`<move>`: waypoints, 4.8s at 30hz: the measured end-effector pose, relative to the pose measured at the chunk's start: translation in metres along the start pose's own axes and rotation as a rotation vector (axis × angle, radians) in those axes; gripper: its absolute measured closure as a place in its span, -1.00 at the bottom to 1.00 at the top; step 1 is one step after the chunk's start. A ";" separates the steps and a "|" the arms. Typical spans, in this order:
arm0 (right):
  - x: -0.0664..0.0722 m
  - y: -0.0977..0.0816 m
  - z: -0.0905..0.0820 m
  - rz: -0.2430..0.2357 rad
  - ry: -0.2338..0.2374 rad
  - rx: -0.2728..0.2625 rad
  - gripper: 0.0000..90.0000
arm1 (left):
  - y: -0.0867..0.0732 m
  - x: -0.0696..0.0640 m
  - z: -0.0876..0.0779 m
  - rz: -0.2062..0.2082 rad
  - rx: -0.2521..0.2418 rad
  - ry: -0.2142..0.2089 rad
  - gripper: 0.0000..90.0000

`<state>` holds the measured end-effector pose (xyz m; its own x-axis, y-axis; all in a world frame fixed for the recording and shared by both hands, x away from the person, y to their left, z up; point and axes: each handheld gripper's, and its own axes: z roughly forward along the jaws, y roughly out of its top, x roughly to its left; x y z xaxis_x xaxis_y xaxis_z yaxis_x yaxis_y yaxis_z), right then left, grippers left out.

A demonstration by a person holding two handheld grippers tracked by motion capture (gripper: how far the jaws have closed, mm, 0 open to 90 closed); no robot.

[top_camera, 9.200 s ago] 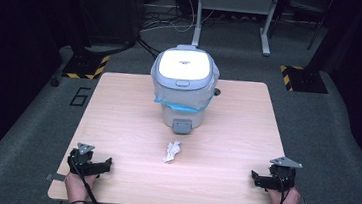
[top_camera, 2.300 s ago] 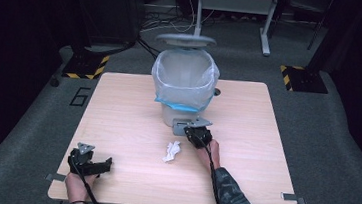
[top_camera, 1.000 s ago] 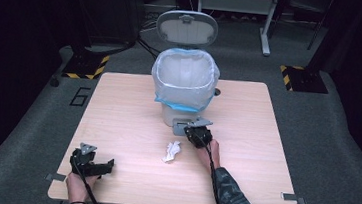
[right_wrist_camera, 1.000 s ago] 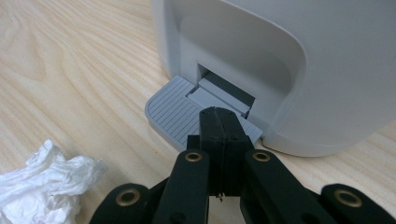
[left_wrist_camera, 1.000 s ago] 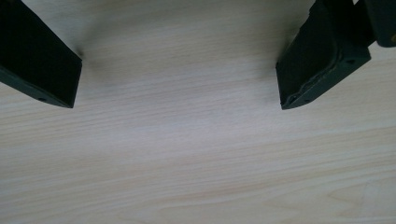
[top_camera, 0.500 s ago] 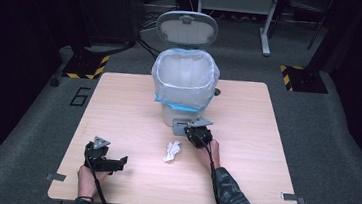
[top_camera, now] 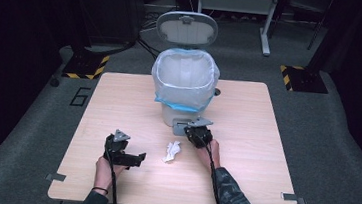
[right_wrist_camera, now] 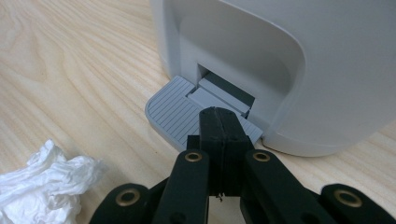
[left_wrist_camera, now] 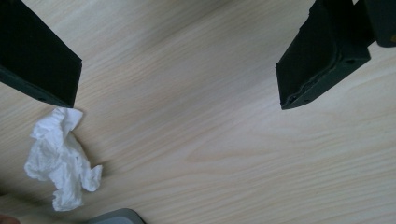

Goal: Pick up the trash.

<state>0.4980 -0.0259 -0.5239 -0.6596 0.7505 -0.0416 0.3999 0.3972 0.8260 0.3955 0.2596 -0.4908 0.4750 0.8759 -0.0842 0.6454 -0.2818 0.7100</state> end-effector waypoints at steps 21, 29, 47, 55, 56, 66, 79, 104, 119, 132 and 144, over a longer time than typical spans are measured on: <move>0.000 0.000 0.000 0.010 0.004 0.001 1.00 | 0.029 -0.032 0.031 0.091 0.026 -0.076 -0.97; 0.000 0.000 0.000 0.009 0.000 0.001 1.00 | 0.040 -0.045 0.043 0.117 0.031 -0.110 -0.93; -0.001 0.000 0.000 0.005 0.002 -0.001 1.00 | 0.048 -0.064 0.080 0.151 0.115 -0.148 -0.85; -0.001 0.000 0.000 0.004 0.002 -0.001 1.00 | 0.047 -0.069 0.085 0.169 0.120 -0.142 -0.44; 0.000 0.000 0.000 0.005 0.002 -0.001 1.00 | 0.047 -0.069 0.084 0.170 0.118 -0.144 -0.34; -0.001 0.000 0.000 0.004 0.002 -0.002 1.00 | 0.042 -0.072 0.081 0.212 0.078 -0.109 0.58; 0.000 0.000 0.000 0.001 -0.001 -0.003 1.00 | 0.041 -0.060 0.074 0.186 0.058 -0.133 0.82; 0.000 0.000 0.000 0.004 -0.001 -0.002 1.00 | 0.059 -0.048 0.042 0.191 0.014 -0.173 0.84; 0.000 0.000 0.000 0.004 -0.002 -0.003 1.00 | 0.070 -0.047 0.031 0.211 0.013 -0.184 0.85; 0.000 0.000 0.000 0.005 -0.001 -0.003 1.00 | 0.078 -0.044 0.022 0.211 -0.006 -0.182 0.85; 0.000 0.000 0.000 0.005 -0.001 -0.002 1.00 | 0.095 -0.042 0.010 0.225 -0.034 -0.178 0.86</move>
<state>0.4977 -0.0262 -0.5242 -0.6572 0.7527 -0.0382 0.4014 0.3924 0.8276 0.4430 0.1923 -0.4273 0.7034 0.7096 -0.0406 0.4928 -0.4457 0.7474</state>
